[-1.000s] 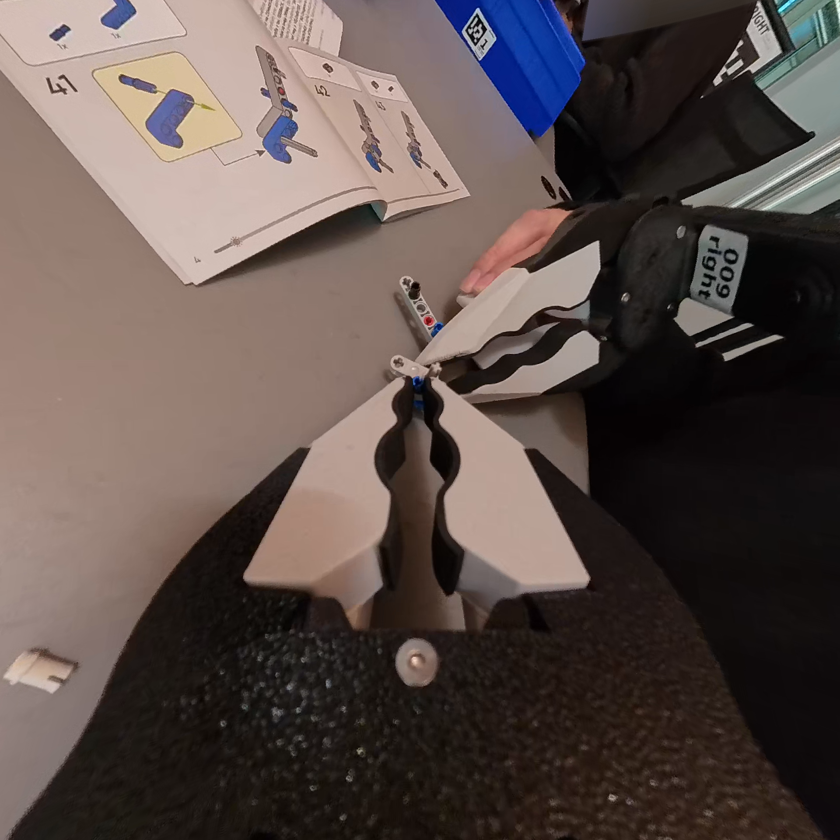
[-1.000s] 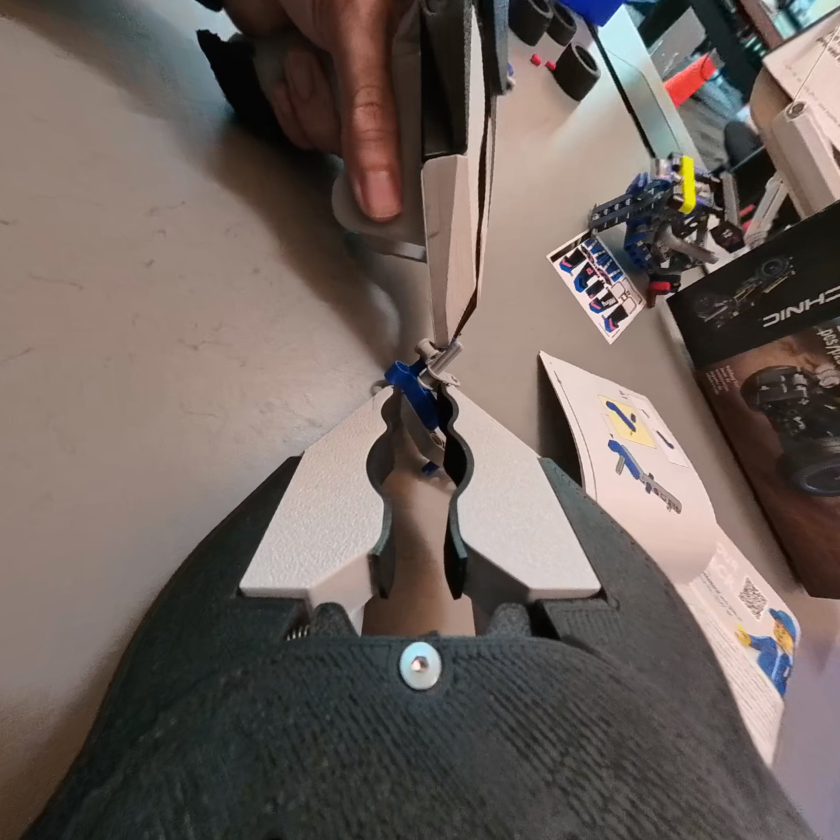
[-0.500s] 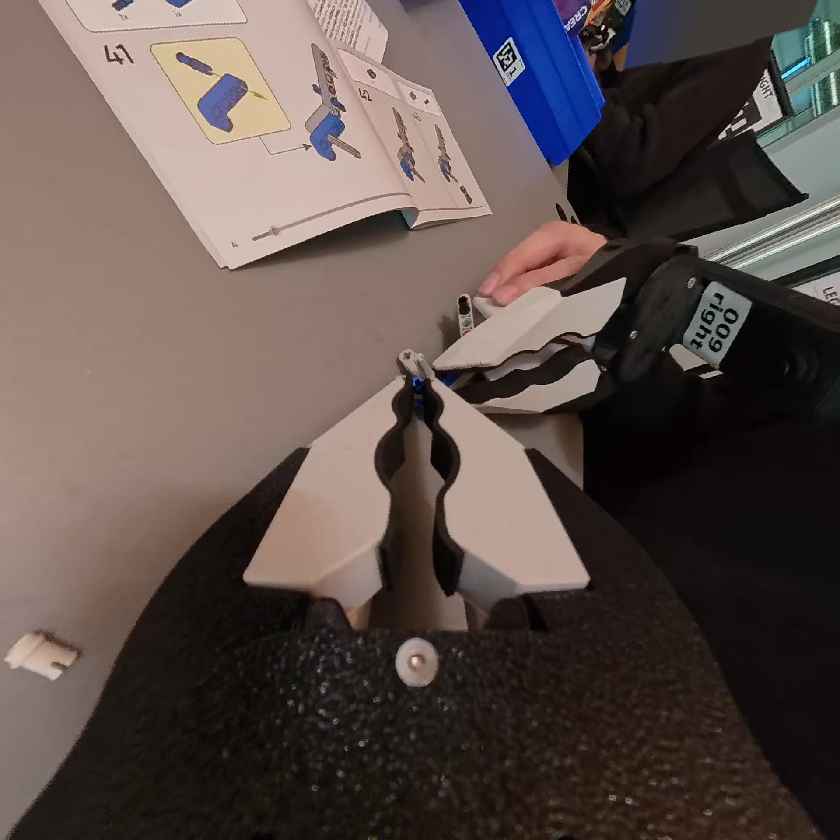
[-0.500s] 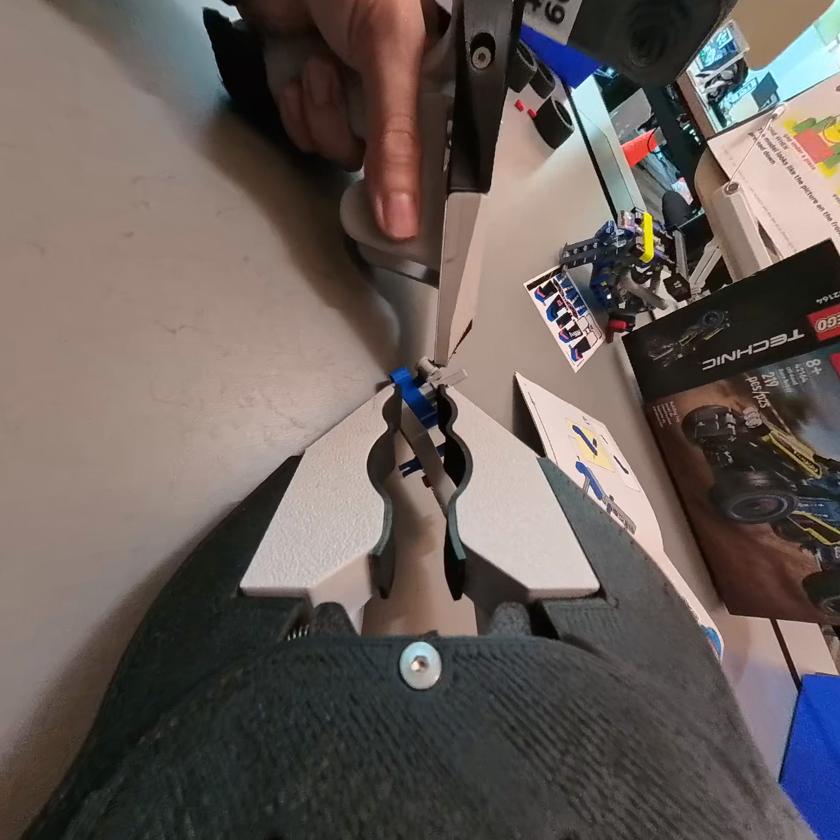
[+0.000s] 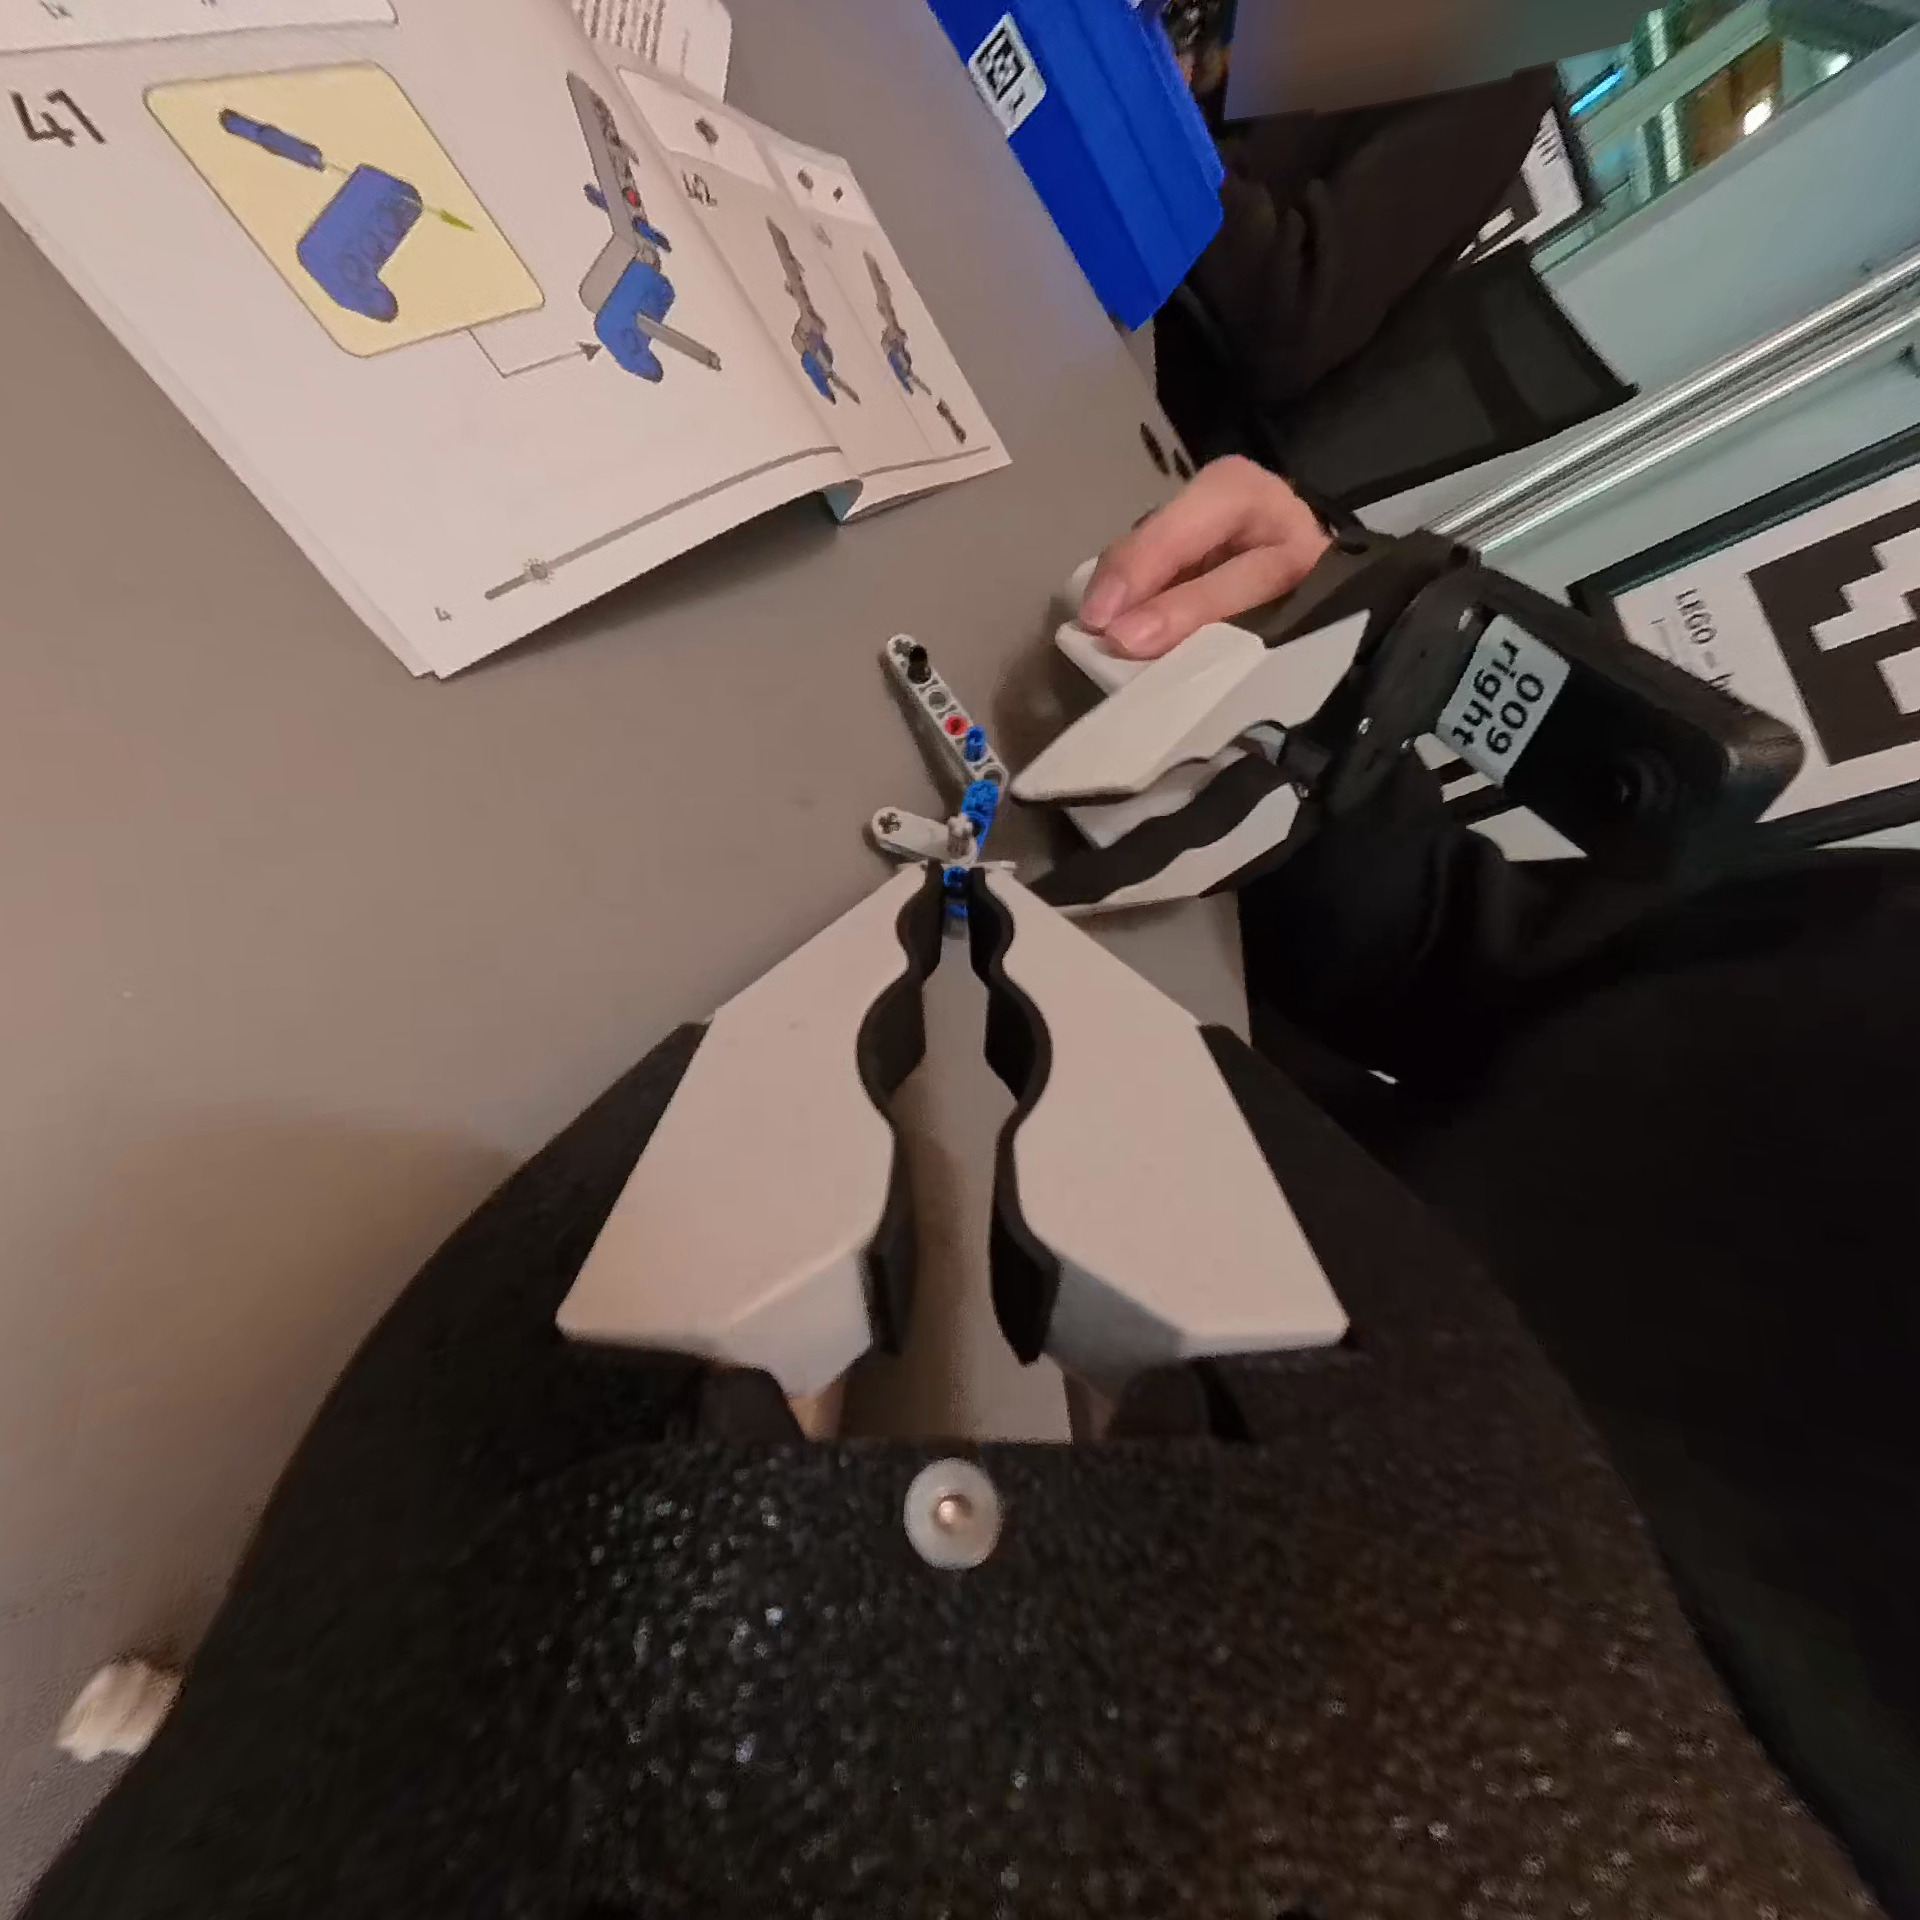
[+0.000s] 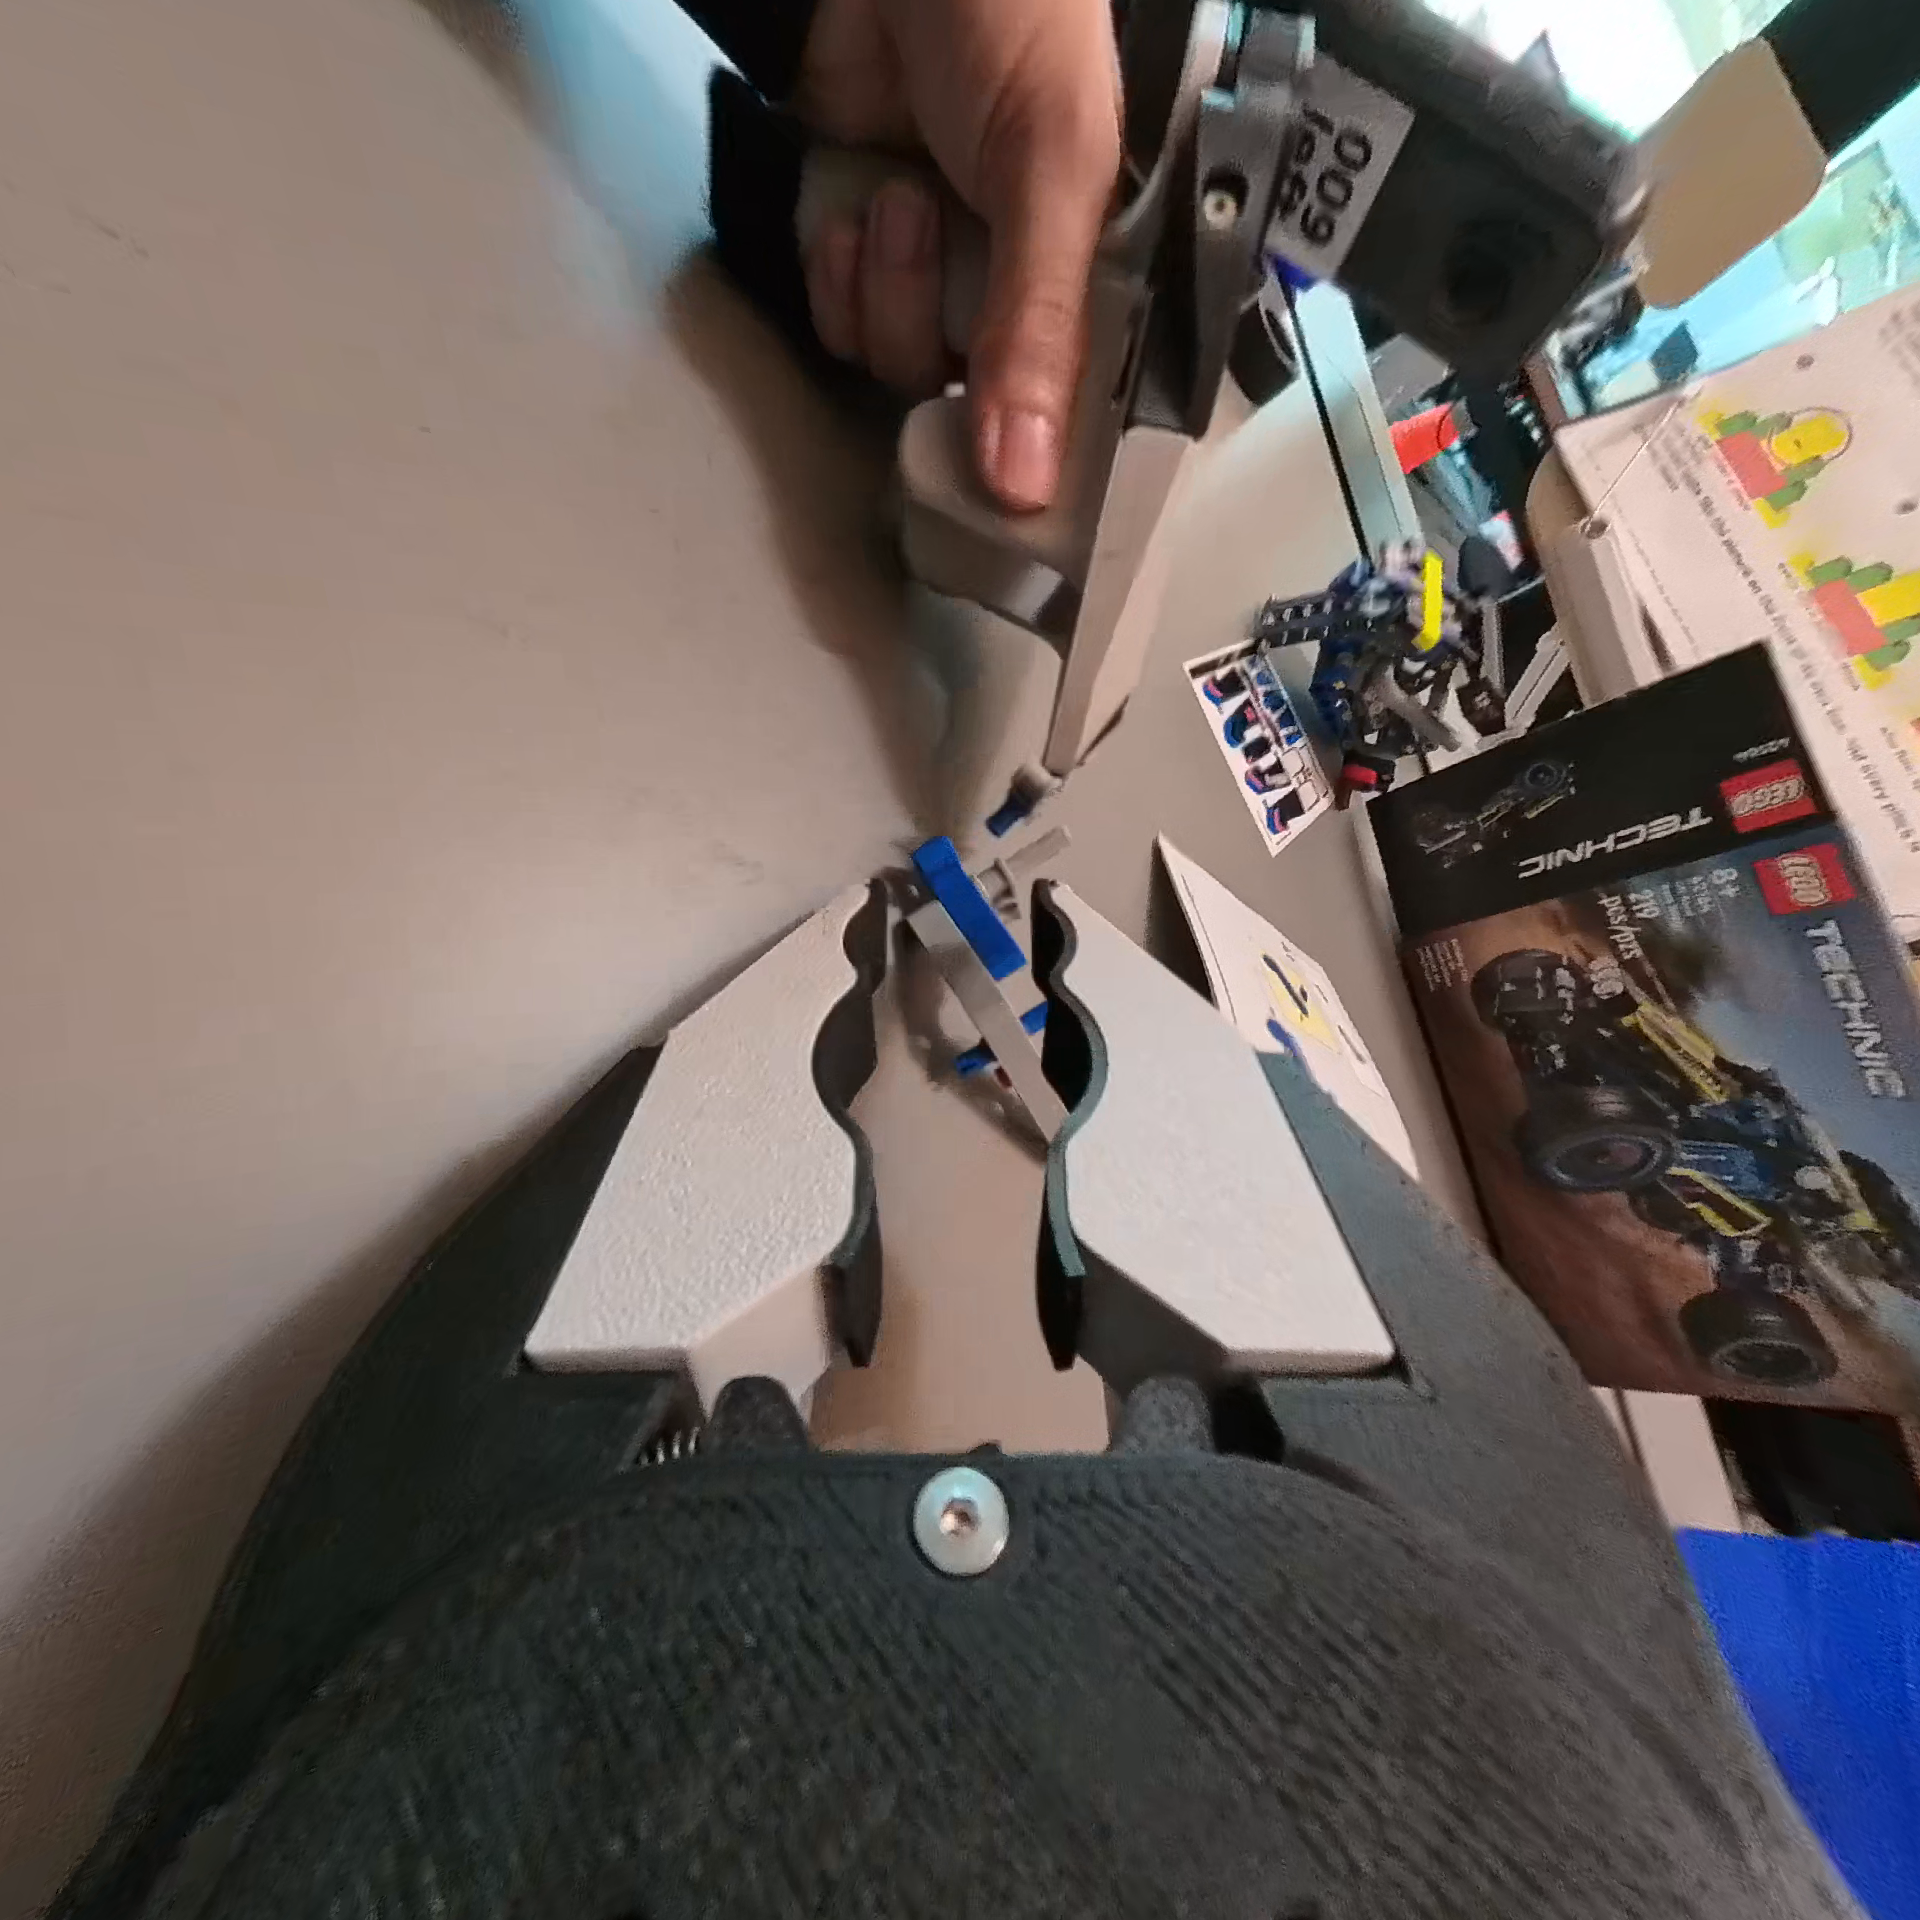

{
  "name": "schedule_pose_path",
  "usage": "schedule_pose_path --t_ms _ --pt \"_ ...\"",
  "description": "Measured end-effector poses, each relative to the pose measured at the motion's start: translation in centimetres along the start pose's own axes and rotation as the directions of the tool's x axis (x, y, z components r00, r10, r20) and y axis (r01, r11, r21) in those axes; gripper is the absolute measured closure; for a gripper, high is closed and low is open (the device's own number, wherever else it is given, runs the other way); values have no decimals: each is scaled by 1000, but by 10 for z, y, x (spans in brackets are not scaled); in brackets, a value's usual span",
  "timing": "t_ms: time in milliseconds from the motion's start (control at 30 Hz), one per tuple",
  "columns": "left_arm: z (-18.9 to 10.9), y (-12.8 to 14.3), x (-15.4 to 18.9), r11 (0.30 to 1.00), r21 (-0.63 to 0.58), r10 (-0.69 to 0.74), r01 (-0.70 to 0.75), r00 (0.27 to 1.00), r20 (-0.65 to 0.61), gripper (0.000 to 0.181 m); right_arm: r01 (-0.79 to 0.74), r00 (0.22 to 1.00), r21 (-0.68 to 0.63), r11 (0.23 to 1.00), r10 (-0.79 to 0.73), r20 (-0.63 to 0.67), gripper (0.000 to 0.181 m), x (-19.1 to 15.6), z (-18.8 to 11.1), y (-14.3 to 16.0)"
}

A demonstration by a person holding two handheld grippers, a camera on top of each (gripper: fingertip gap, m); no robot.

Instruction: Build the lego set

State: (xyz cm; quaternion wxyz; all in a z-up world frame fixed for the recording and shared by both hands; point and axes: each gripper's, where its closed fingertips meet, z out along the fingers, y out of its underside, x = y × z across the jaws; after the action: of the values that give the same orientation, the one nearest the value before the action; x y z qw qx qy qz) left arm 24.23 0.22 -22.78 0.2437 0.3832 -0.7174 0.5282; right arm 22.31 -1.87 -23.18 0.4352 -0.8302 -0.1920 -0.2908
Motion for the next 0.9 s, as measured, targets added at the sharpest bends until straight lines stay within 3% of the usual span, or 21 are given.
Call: schedule_pose_path --t_ms 167,333,733,900 --pt "1 2 5 999 -27 29 -29 999 -30 180 172 982 -113 979 -180 -65 158 -3 0 -1" --pt "5 4 5 996 -70 46 -48 998 -40 180 288 952 -83 954 -294 -81 159 -8 14 -13" --pt "7 8 -4 982 -181 33 -45 997 -70 180 263 961 -113 958 -271 -59 173 -4 21 3" --pt "5 -1 -2 988 -141 45 -58 995 -94 180 280 953 -106 954 -290 -93 170 -2 16 3"
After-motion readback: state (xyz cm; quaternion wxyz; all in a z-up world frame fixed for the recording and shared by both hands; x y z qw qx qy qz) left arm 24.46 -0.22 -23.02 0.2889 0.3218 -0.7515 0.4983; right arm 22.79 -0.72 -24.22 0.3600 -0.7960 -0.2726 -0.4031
